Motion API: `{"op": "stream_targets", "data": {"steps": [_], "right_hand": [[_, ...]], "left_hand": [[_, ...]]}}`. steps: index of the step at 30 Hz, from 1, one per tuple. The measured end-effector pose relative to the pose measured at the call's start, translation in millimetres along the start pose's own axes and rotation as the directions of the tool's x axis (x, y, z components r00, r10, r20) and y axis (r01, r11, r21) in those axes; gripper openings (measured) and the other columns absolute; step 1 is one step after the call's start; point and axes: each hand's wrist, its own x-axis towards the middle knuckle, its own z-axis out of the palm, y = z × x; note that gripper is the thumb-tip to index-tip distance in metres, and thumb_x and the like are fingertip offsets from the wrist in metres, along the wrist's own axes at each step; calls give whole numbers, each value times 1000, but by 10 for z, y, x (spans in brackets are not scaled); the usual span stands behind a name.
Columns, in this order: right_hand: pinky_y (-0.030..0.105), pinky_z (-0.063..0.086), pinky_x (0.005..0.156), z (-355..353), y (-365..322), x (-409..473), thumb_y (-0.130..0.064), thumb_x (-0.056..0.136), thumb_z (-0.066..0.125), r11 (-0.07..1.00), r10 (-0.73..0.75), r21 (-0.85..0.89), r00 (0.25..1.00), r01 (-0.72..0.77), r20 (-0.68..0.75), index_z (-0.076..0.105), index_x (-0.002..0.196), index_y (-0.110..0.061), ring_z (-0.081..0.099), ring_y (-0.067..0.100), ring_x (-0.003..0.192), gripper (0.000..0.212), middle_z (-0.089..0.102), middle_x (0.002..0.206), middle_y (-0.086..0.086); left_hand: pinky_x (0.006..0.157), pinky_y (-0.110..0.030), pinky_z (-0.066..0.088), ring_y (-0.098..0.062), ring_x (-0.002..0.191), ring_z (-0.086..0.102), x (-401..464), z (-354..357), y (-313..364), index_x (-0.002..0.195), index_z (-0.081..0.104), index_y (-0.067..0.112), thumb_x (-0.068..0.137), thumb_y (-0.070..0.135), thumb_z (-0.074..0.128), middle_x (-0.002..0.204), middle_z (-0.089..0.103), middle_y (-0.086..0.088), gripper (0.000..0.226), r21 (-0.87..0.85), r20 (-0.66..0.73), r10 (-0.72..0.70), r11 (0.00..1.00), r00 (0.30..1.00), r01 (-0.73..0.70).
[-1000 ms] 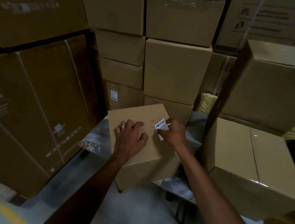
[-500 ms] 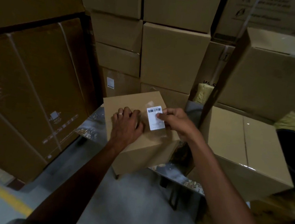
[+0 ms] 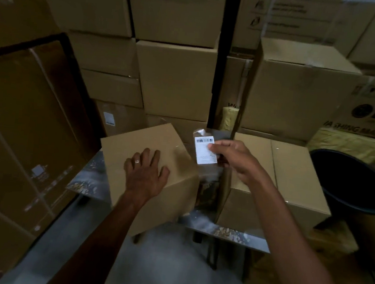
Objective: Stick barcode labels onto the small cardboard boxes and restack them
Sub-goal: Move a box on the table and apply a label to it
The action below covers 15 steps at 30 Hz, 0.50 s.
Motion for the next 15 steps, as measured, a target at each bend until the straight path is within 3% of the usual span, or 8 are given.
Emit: {"op": "stream_targets", "data": {"steps": [2,4,8,12,15], "right_hand": [[28,58,78,-211,6,-34,-21,94,71,1000,-12,13,998,13,-59,77,100,-17,74,14,88,10,79,94,2],[30,57,78,-416,28,-50,-21,92,72,998,-8,68,995,15,-104,76,101,-14,73,16,87,12,79,92,3],[30,55,77,-829,92,-105,-15,92,71,977,32,213,979,12,-201,75,95,-10,67,16,78,7,76,84,5],[19,53,56,-1317,167,-192,-12,95,65,940,90,340,956,11,-281,69,96,-11,70,10,67,4,76,75,0],[17,51,51,-1712,189,-244,-12,97,62,913,130,406,921,32,-366,66,96,-13,69,9,64,4,75,69,-3]], "left_hand": [[115,-51,21,-34,147,24,36,-19,16,161,22,28,89,60,8,166,23,-5,80,17,63,32,999,998,-33],[116,-49,21,-31,151,22,55,-27,11,163,17,31,88,59,2,169,20,-1,81,27,59,83,996,995,-85],[117,-50,20,-34,151,23,63,-21,-3,162,21,29,90,58,6,168,23,-5,80,-22,53,99,995,994,-98],[118,-53,18,-36,149,25,74,-25,135,160,29,26,88,56,12,166,28,-7,79,-77,55,33,997,998,-29],[117,-53,18,-37,148,26,106,-16,238,158,34,25,86,56,11,165,30,-8,82,-116,46,18,993,999,-12]]}}
